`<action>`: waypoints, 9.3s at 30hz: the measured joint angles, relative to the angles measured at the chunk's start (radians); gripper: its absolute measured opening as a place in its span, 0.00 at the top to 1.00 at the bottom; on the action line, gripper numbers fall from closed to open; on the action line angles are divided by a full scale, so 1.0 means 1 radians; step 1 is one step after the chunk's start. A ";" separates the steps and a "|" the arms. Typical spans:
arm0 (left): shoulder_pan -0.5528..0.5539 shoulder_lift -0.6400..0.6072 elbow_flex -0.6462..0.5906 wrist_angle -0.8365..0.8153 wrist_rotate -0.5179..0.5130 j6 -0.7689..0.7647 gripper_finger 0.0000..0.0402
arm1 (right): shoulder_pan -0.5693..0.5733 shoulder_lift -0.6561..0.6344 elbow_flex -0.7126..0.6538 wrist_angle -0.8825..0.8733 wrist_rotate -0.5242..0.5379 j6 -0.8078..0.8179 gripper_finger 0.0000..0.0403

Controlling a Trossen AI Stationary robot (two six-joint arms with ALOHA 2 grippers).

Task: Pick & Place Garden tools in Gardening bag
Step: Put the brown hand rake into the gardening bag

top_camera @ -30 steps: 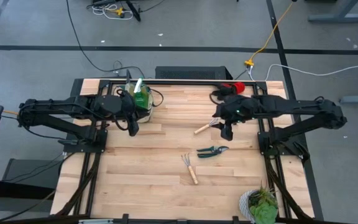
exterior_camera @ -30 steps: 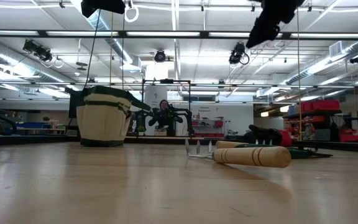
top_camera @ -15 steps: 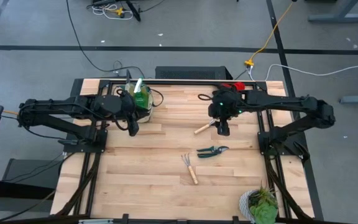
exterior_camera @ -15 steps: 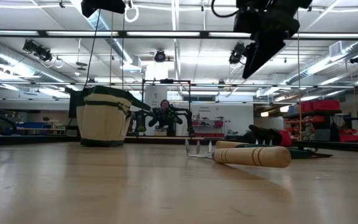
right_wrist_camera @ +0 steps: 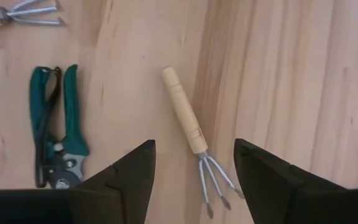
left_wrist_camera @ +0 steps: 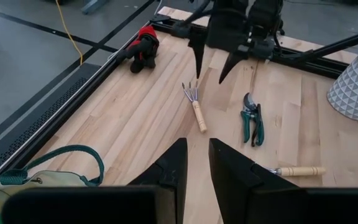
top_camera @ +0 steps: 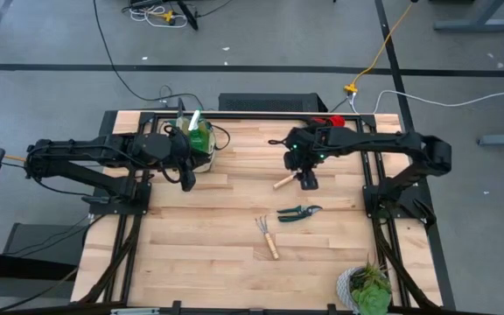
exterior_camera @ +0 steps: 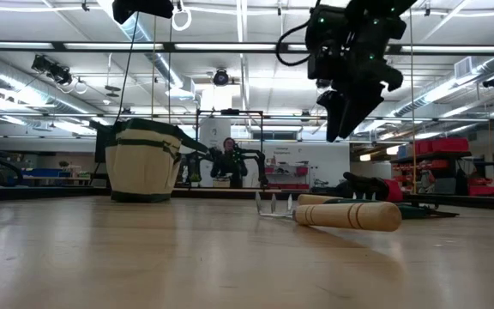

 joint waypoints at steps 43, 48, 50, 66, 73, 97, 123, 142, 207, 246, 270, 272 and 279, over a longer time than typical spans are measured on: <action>0.001 0.000 0.000 0.003 0.000 0.003 0.82 | -0.008 0.268 0.000 0.100 -0.007 -0.250 0.46; 0.001 0.000 0.000 0.003 -0.006 0.003 0.82 | -0.008 0.268 0.000 0.125 -0.007 -0.251 0.46; 0.001 0.000 0.000 0.003 -0.009 0.003 0.82 | -0.008 0.268 0.000 0.125 -0.005 -0.251 0.46; 0.000 0.000 0.000 0.008 -0.023 0.002 0.82 | 0.009 0.268 -0.001 0.126 0.043 -0.231 0.46; 0.000 0.000 0.000 0.007 -0.030 0.002 0.82 | 0.012 0.268 -0.018 0.148 0.043 -0.210 0.46; 0.000 0.000 0.000 0.007 -0.046 0.001 0.82 | 0.012 0.268 -0.080 0.185 0.053 -0.208 0.56; 0.000 0.000 0.000 0.024 -0.047 0.002 0.82 | 0.016 0.262 -0.129 0.222 0.078 -0.228 0.65; 0.000 0.000 0.000 0.029 -0.056 0.001 0.82 | 0.017 0.247 -0.135 0.226 0.081 -0.214 0.87; 0.000 0.000 0.000 0.192 -0.052 0.088 0.82 | 0.150 -0.033 0.261 0.306 0.133 0.132 0.86; 0.001 0.000 0.000 0.464 0.016 0.171 0.78 | 0.210 -0.276 0.013 0.993 0.042 0.397 0.86; 0.001 0.104 0.002 0.709 0.068 0.170 0.38 | 0.210 -0.275 0.013 0.971 0.042 0.436 0.86; 0.001 0.111 0.000 0.723 0.074 0.178 0.37 | 0.210 -0.275 0.013 0.967 0.042 0.442 0.86; 0.020 0.164 0.002 0.837 0.150 0.186 0.36 | 0.210 -0.275 0.013 0.960 0.042 0.442 0.86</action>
